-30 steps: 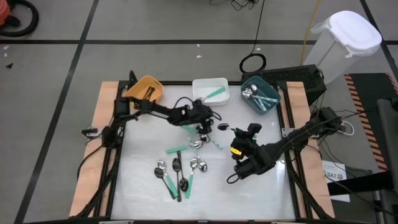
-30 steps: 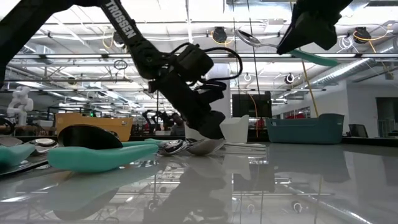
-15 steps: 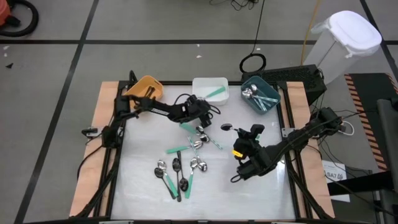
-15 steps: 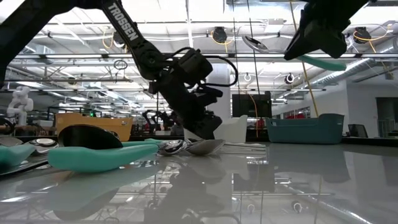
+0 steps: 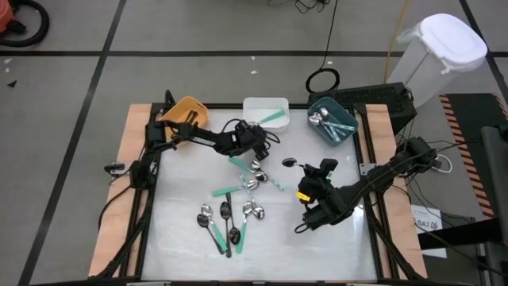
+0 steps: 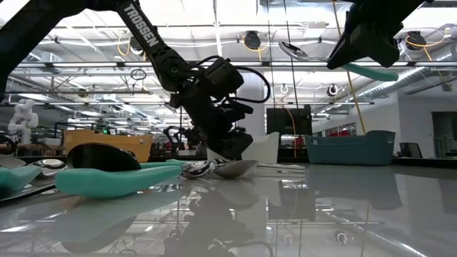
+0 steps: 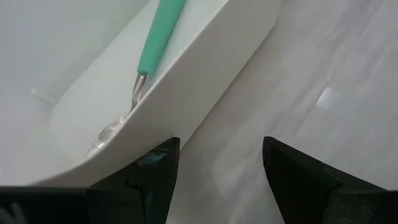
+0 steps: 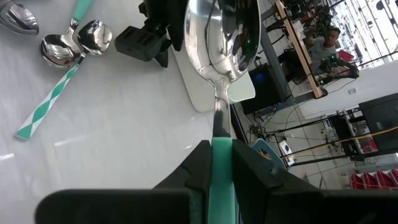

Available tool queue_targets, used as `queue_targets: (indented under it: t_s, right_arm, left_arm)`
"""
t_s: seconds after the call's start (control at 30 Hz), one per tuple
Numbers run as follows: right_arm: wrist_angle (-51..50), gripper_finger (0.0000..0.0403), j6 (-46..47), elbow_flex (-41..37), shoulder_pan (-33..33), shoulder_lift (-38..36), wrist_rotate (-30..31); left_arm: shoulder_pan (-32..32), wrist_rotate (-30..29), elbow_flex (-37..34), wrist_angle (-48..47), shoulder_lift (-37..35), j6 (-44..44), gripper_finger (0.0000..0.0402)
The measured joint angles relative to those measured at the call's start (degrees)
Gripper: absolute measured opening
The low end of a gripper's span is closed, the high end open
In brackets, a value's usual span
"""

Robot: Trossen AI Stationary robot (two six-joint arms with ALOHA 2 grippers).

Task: Sort silverware by color (type)
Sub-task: Put the blue spoon into the white bin

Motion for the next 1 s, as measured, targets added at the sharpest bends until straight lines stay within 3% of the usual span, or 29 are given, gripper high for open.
queue_targets:
  t_s: [0.37,0.7,0.83,1.0]
  right_arm:
    - [0.0,0.004,0.4,0.0,0.0,0.0,-1.3]
    - [-0.1,0.0041,0.4,0.0,0.0,0.0,-1.6]
    - [-0.3,0.0041,0.4,0.0,0.0,0.0,-2.5]
    - [-0.6,0.0041,0.4,-0.1,0.0,0.0,-3.1]
  left_arm:
    - [-1.8,-1.5,-0.2,-1.6,-2.0,1.3,0.0232]
    - [-3.3,10.5,-0.2,-4.7,-6.3,2.1,0.0232]
    - [-5.2,18.5,-0.2,-7.7,-10.8,1.1,0.0232]
    - [-10.0,18.9,-0.7,-13.3,-18.3,3.6,0.0232]
